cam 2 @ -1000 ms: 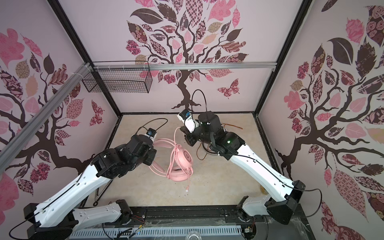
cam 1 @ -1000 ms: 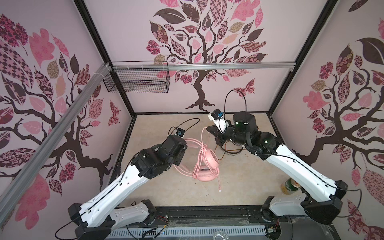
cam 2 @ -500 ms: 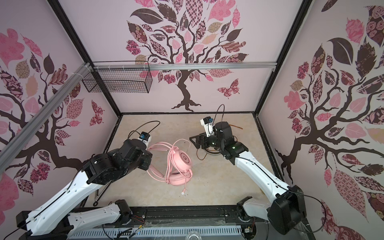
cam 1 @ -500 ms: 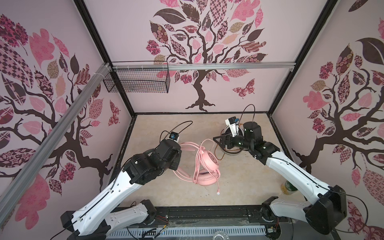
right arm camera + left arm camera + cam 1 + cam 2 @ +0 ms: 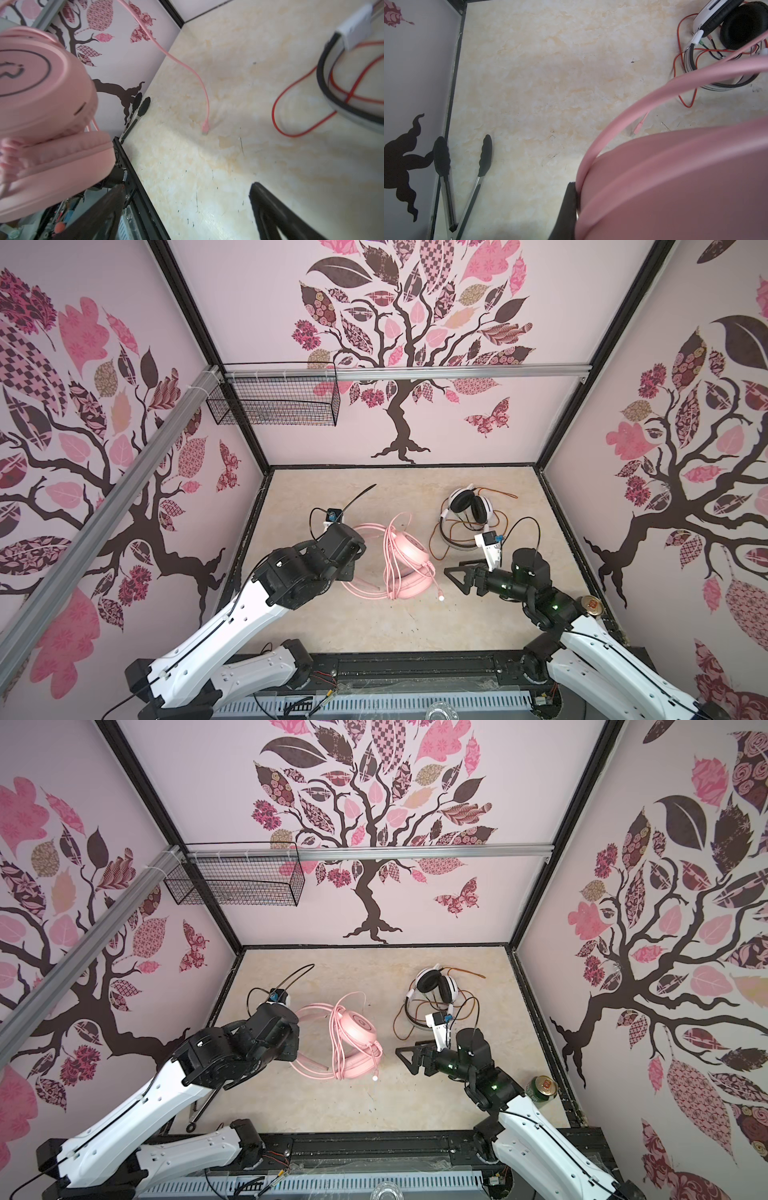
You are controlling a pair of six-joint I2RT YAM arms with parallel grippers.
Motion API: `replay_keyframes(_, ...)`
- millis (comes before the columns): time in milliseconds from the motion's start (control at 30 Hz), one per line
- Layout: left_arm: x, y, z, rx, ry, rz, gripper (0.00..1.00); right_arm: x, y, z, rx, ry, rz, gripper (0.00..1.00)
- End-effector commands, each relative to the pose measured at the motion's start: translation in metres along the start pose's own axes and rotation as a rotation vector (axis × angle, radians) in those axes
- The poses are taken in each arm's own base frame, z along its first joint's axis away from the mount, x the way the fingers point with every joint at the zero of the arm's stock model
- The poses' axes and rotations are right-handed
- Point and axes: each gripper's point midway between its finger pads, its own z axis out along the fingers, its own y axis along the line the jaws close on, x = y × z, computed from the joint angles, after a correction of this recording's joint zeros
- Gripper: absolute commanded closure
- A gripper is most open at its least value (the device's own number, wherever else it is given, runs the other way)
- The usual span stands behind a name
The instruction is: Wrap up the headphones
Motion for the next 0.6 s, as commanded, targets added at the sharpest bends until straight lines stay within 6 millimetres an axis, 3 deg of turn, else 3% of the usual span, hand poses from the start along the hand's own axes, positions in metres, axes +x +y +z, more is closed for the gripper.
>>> replay_keyframes(0, -0.007, -0.006, 0.006, 0.021, -0.051, -0.111, 1.0, 0.0, 0.01, -0.002, -0.042, 0.006, 0.051, 0.0)
replay_keyframes(100, -0.002, -0.016, 0.015, 0.058, -0.043, -0.115, 1.0, 0.003, 0.012, -0.003, -0.084, -0.023, 0.013, 0.0)
replay_keyframes(200, 0.003, -0.023, 0.023, 0.083, -0.034, -0.119, 1.0, 0.001, -0.005, -0.007, -0.019, -0.106, 0.039, 0.0)
replay_keyframes(300, -0.003, -0.03, 0.021, 0.117, -0.047, -0.145, 1.0, 0.002, -0.009, -0.008, -0.025, -0.143, 0.055, 0.0)
replay_keyframes(367, -0.016, -0.036, 0.012, 0.153, -0.07, -0.161, 1.0, 0.005, -0.013, -0.005, -0.028, -0.146, 0.064, 0.0)
replay_keyframes(567, -0.085, -0.041, -0.024, 0.126, -0.17, -0.213, 1.0, 0.02, -0.026, 0.011, -0.018, -0.08, 0.082, 0.06)
